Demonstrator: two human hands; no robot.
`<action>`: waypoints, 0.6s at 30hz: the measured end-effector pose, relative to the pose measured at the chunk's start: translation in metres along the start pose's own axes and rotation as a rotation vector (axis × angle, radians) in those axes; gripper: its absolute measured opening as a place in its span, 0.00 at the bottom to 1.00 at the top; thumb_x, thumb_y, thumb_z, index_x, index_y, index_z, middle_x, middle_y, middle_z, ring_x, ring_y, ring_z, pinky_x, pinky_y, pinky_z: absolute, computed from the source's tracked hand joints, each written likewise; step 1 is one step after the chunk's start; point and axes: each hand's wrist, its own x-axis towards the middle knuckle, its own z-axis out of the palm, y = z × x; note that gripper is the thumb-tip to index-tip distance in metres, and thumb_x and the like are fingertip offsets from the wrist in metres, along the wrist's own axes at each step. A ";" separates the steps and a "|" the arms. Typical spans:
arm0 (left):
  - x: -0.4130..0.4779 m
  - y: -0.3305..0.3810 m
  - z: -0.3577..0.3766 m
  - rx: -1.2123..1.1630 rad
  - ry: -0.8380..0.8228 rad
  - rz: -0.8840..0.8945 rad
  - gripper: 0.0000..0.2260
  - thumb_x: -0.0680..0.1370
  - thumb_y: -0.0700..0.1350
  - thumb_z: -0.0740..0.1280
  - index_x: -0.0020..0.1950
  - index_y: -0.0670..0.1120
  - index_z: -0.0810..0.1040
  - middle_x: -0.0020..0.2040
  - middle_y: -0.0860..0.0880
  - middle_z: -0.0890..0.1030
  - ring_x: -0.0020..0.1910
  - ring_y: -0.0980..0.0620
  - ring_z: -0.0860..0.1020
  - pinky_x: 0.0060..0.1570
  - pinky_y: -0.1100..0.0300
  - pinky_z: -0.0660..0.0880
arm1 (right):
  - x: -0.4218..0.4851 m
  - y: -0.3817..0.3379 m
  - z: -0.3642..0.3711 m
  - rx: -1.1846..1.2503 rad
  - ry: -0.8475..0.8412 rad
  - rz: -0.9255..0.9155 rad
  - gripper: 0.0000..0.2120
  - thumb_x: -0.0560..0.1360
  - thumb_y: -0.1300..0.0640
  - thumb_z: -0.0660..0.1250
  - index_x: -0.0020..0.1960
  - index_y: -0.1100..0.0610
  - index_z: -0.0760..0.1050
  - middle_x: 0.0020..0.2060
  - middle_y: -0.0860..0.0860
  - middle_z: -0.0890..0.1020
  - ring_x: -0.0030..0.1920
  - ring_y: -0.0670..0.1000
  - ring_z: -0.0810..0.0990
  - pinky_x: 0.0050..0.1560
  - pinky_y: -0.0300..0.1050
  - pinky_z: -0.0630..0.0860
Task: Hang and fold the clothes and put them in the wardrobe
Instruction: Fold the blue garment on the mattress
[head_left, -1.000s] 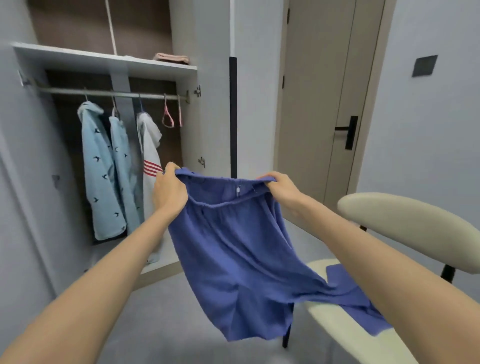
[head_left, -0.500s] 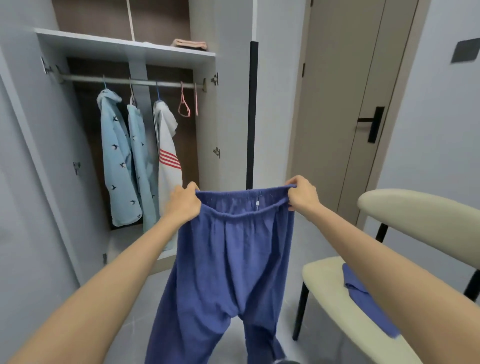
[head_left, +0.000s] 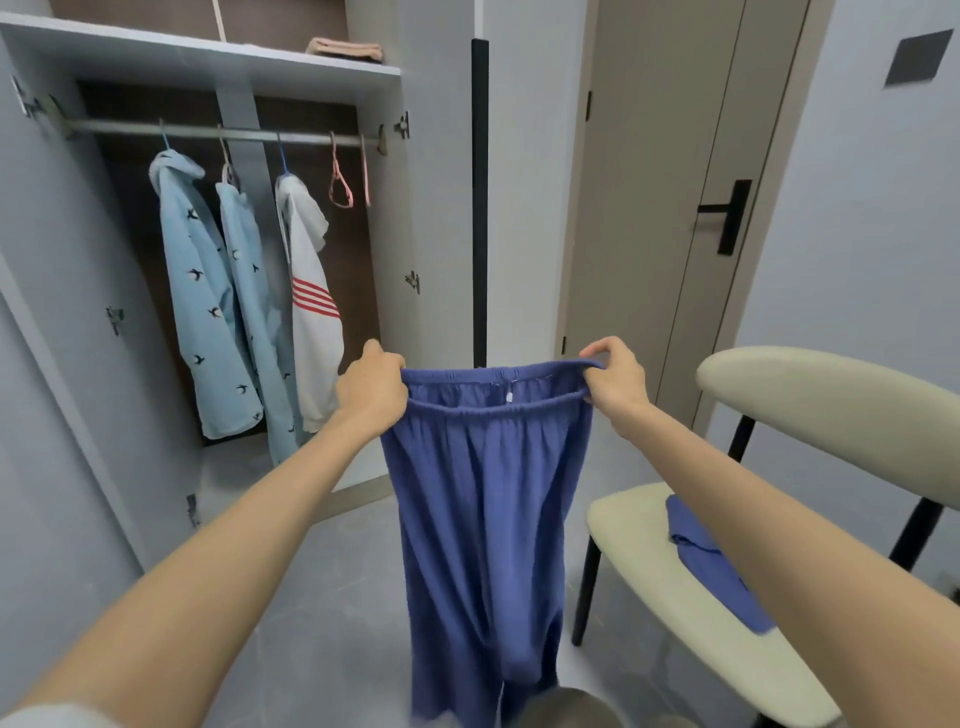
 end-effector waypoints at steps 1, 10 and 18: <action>0.000 0.000 0.002 0.039 0.009 0.033 0.06 0.78 0.36 0.59 0.45 0.44 0.73 0.49 0.47 0.66 0.42 0.47 0.70 0.40 0.56 0.67 | 0.000 0.000 -0.003 -0.098 -0.026 -0.067 0.16 0.73 0.72 0.53 0.48 0.57 0.73 0.52 0.57 0.78 0.44 0.55 0.76 0.43 0.50 0.75; 0.012 0.011 0.023 -0.380 -0.377 -0.156 0.12 0.76 0.52 0.62 0.41 0.44 0.72 0.38 0.47 0.73 0.39 0.48 0.72 0.39 0.56 0.68 | -0.006 0.005 -0.013 -0.488 -0.231 0.021 0.03 0.80 0.63 0.53 0.49 0.62 0.64 0.41 0.61 0.76 0.33 0.61 0.79 0.30 0.49 0.77; 0.013 0.022 0.024 -0.106 -0.012 -0.011 0.13 0.81 0.48 0.56 0.39 0.47 0.73 0.37 0.47 0.77 0.38 0.47 0.75 0.36 0.58 0.68 | -0.006 0.017 -0.009 0.483 -0.199 0.584 0.05 0.80 0.67 0.54 0.54 0.63 0.66 0.45 0.59 0.75 0.45 0.58 0.76 0.46 0.51 0.75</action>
